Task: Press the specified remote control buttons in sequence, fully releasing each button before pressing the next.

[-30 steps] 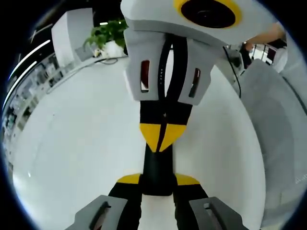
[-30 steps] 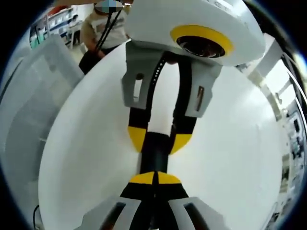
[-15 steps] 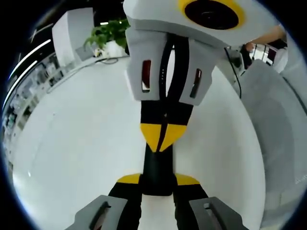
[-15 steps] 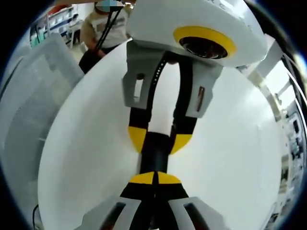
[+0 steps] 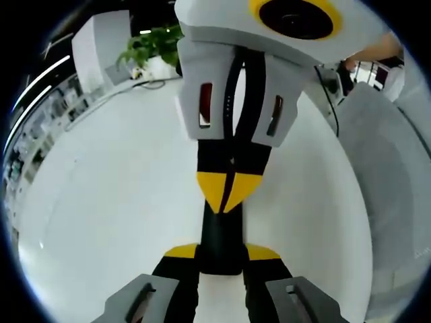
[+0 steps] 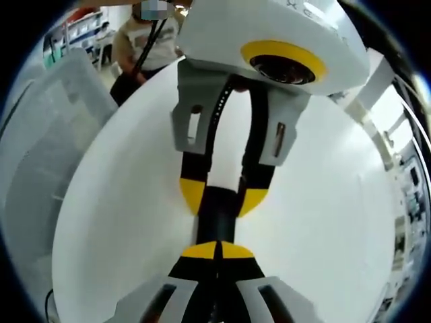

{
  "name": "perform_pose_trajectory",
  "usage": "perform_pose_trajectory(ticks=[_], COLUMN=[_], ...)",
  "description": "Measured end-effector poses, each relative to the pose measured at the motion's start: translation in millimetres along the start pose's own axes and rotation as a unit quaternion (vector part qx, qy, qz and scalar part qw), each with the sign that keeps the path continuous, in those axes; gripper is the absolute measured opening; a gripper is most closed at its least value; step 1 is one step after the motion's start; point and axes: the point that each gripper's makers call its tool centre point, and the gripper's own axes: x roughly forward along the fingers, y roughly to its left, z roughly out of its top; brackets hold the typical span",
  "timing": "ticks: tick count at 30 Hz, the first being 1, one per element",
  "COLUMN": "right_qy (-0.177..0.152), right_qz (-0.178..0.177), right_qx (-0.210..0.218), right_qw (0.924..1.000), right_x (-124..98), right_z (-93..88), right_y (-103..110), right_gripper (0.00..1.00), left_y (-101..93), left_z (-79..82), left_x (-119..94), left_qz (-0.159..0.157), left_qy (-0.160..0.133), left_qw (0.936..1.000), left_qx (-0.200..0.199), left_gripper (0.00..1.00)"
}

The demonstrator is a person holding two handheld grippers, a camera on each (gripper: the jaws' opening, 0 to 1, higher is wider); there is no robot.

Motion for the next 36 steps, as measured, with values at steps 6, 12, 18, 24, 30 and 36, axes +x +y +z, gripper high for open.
perform_pose_trajectory(ticks=[6,12,18,24,30,36], right_qy=[-0.003,0.000,-0.004,-0.008,-0.018,-0.022], right_qz=[-0.004,-0.005,-0.005,-0.006,-0.015,-0.021], right_qx=[-0.003,-0.010,-0.003,0.000,0.006,0.010], right_qw=[1.0000,0.9999,1.0000,0.9999,0.9997,0.9995], right_x=[0.1,-0.2,-0.9,-1.0,-3.4,-7.2], right_z=[0.4,0.8,1.1,1.2,3.8,3.6], right_y=[-0.3,-0.2,-0.9,-0.6,-1.5,-3.2], right_gripper=[0.00,0.00,0.00,0.00,0.00,0.00], left_y=[0.2,0.0,0.1,0.0,-0.3,0.1], left_z=[-0.5,-0.3,-0.3,-0.2,-0.2,-0.7], left_x=[-0.2,-0.3,-0.5,-0.3,-0.3,-0.1], left_qz=[0.000,0.001,0.000,0.001,0.001,0.001], left_qy=[0.002,0.004,0.005,0.004,0.005,0.005], left_qw=[1.0000,1.0000,1.0000,1.0000,1.0000,1.0000], left_qx=[0.001,0.001,0.002,0.002,0.002,0.002], left_gripper=[0.24,0.24,0.24,0.24,0.24,0.24])
